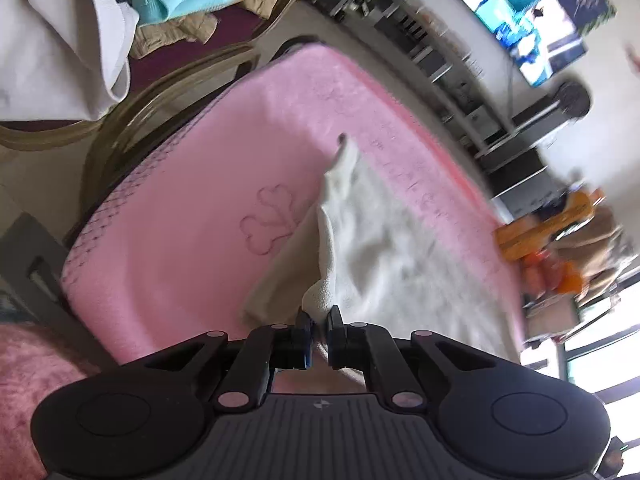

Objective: Fold clothes
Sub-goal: 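Open both tools and lift them off the folded sweatshirt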

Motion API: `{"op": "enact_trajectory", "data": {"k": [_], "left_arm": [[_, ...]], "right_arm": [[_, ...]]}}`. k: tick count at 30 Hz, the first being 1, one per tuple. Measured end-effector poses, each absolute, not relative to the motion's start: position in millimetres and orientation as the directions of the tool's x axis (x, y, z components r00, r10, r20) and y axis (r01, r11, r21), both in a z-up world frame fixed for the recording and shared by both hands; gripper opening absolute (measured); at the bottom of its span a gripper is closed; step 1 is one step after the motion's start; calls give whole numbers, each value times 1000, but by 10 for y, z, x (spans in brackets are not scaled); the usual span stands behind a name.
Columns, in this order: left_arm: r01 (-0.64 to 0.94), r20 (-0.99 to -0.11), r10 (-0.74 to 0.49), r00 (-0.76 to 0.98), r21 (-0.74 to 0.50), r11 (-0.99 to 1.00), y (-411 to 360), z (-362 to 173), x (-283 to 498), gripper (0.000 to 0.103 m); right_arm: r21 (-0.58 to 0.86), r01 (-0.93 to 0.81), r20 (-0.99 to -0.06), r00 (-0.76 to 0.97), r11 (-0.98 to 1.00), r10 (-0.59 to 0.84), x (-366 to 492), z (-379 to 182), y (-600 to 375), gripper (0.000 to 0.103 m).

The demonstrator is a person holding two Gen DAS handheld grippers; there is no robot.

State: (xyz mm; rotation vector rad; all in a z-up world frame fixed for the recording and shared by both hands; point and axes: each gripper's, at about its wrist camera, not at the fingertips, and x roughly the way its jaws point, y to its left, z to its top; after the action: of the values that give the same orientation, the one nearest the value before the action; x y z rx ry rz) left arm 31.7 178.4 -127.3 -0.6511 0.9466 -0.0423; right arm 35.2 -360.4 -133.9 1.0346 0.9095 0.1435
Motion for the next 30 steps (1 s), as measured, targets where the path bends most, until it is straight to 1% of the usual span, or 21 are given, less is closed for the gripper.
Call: {"op": "enact_trajectory", "data": {"k": [2,5,6,8,10,12,13,16,18,22,27,30], "left_arm": [[-259,-795,-261,547,-458,851,1708,-1357,365,6],[-249,-854,-188,485,-341,906,1541,-1462,455,9],[-239,-864,-165,475,-307,921,1488,-1478,479,10],[-221,-869,-116,481,-248,943,1414,-1449,494,19],[-230,-854,-82,513,-229,946,1425,-1376,464,23],[-240,-838,-48,544,-210,948,1436,-1303,434,22],[-242,-826,-46,562,-217,946,1459,-1270,422,23],[-240,-798,-44,602,-233,942,1493,-1194,399,31],[-228,-789,-52,612,-238,944,1467,-1172,400,33],[-188,-783,-64,619,-226,956,1388,-1106,411,33],[-89,-697,-98,710,-228,970,1301,-687,496,33],[-44,-645,-95,758,-196,980,1231,-402,641,37]], "right_arm": [[719,334,-664,588,609,462,424,-1389,-3540,6],[551,340,-790,505,762,347,528,-1407,-3325,8],[494,329,-816,495,805,299,550,-1399,-3252,10],[438,311,-831,498,843,248,553,-1365,-3174,13],[459,311,-813,526,832,252,529,-1333,-3205,19],[516,320,-776,567,795,276,458,-1280,-3283,31],[549,321,-752,593,772,288,427,-1254,-3323,32],[614,312,-686,666,725,294,357,-1172,-3412,38],[637,301,-648,708,709,282,315,-1112,-3456,42],[663,265,-601,746,700,288,348,-1035,-3446,43],[648,147,-547,772,747,323,567,-627,-3185,43],[631,72,-514,785,772,347,705,-367,-3018,46]]}}
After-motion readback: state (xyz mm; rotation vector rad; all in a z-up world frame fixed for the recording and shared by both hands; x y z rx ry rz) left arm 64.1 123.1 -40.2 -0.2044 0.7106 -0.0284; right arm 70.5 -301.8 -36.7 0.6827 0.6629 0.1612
